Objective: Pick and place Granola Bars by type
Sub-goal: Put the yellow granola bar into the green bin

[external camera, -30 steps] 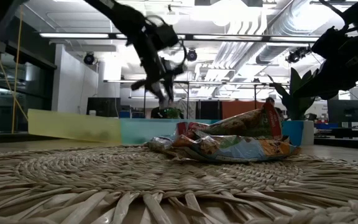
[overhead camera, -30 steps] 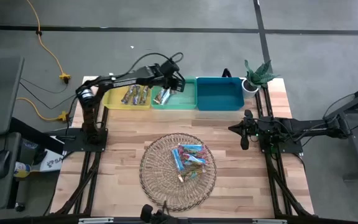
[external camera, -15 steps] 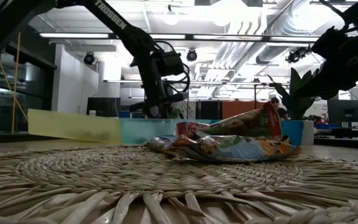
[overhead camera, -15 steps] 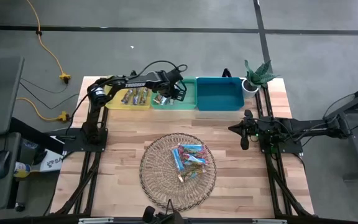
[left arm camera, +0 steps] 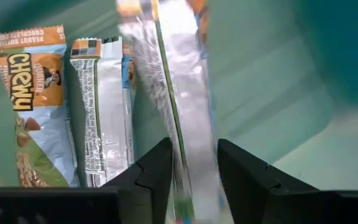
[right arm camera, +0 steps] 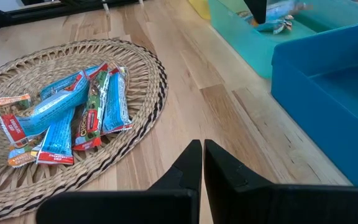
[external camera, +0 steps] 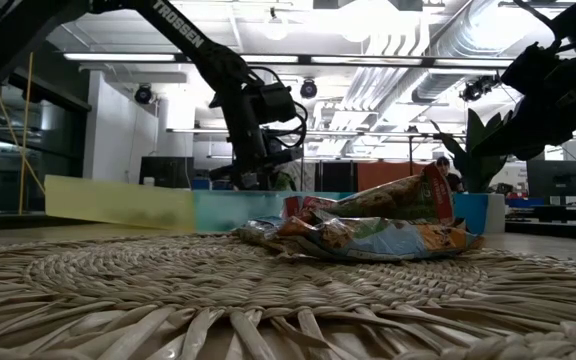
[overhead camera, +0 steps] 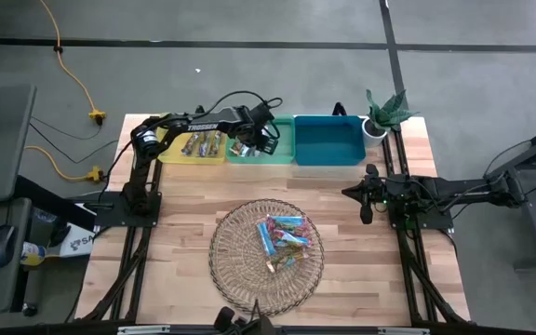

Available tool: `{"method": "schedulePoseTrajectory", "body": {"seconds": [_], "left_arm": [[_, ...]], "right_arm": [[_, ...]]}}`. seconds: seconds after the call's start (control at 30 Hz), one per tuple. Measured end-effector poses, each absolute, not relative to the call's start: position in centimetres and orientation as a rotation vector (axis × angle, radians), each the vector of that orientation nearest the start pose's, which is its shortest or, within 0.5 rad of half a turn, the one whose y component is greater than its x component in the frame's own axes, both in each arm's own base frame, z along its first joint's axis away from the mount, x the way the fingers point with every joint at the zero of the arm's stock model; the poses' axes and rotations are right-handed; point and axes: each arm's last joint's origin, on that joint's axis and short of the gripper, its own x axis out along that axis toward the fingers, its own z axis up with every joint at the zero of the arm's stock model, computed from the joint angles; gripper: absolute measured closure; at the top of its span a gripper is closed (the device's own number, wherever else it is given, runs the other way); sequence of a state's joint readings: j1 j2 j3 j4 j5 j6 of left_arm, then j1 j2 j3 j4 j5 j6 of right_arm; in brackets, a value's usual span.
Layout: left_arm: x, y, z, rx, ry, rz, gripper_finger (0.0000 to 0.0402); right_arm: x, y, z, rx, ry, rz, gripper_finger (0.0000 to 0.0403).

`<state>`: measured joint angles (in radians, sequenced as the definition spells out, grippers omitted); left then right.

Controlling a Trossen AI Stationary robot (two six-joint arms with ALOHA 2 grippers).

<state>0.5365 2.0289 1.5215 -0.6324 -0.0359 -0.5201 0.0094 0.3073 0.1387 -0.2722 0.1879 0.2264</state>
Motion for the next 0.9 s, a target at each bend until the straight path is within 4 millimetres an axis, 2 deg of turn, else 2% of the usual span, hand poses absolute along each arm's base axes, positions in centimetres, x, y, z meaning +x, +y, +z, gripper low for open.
{"method": "schedulePoseTrajectory", "body": {"seconds": [0.27, 0.47, 0.57, 0.73, 0.9], "left_arm": [[36.0, 21.5, 18.6, -0.740, 0.979, 0.791, 0.0181], [36.3, 21.4, 19.4, -0.732, 0.986, 0.649, 0.0136], [35.9, 21.0, 21.5, -0.713, 0.950, 0.611, 0.0134], [34.4, 20.0, 26.6, -0.659, 0.836, 0.553, 0.0134], [31.8, 17.2, 31.8, -0.536, 0.754, 0.427, 0.0134]], "right_arm": [[10.7, -0.4, 16.0, 0.179, 0.417, -0.224, 0.0402], [10.7, -0.4, 16.0, 0.179, 0.417, -0.224, 0.0402], [10.7, -0.4, 16.0, 0.179, 0.417, -0.224, 0.0402], [10.7, -0.4, 16.0, 0.179, 0.418, -0.224, 0.0402], [10.7, -0.4, 16.0, 0.179, 0.417, -0.224, 0.0402]]}}
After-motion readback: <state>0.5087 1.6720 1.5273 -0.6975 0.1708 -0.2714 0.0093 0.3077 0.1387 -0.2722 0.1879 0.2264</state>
